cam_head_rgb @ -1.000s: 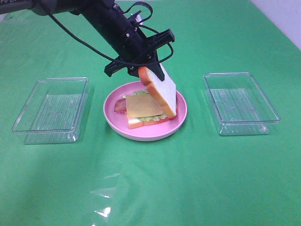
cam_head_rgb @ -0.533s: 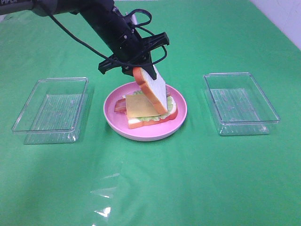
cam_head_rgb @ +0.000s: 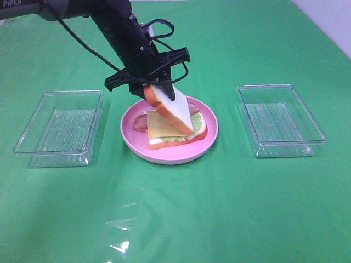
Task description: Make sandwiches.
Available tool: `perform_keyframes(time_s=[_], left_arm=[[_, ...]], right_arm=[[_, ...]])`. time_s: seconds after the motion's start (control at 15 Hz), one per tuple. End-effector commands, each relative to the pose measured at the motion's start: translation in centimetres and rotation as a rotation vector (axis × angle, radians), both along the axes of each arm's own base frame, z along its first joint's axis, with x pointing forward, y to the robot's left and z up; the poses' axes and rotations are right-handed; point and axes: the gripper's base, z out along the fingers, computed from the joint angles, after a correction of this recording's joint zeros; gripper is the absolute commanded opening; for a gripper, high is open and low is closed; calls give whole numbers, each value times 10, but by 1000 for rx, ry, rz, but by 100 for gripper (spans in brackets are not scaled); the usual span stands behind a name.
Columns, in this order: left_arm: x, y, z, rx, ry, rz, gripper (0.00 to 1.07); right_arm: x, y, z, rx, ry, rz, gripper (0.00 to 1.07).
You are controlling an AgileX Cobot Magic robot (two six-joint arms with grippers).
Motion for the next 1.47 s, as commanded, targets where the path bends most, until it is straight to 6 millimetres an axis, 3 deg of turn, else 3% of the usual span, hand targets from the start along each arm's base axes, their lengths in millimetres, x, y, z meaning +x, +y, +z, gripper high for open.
perform_keyframes(time_s=[0.07,0.13,0.27,0.73,0.87,1.0,1.27,1.4,1.47], left_arm=[[-3,8,-3,82,32,-20,68],[-4,10,-4,105,35,-28,80],[-5,11,-4,117,42,-45,91],[-11,24,-3,275,80,-119,91],[-13,30,7,329,70,-132,91],[-16,33,28,328,17,-144,91],[-29,45,93,318,-144,-205,91],[-50,71,129,406,-222,-193,91],[-54,79,133,409,-220,-183,91]], right_arm=[[-3,0,-1,-5,-27,1,97],[-3,0,-1,-5,-27,1,97],[-3,0,-1,-5,-27,1,97],[-3,0,-1,-5,-27,1,97],[-3,0,-1,-5,-27,1,97],[-3,0,-1,-5,-27,1,97],[-3,0,-1,-5,-27,1,97],[-3,0,-1,-5,-27,1,97],[-3,0,-1,-5,-27,1,97]])
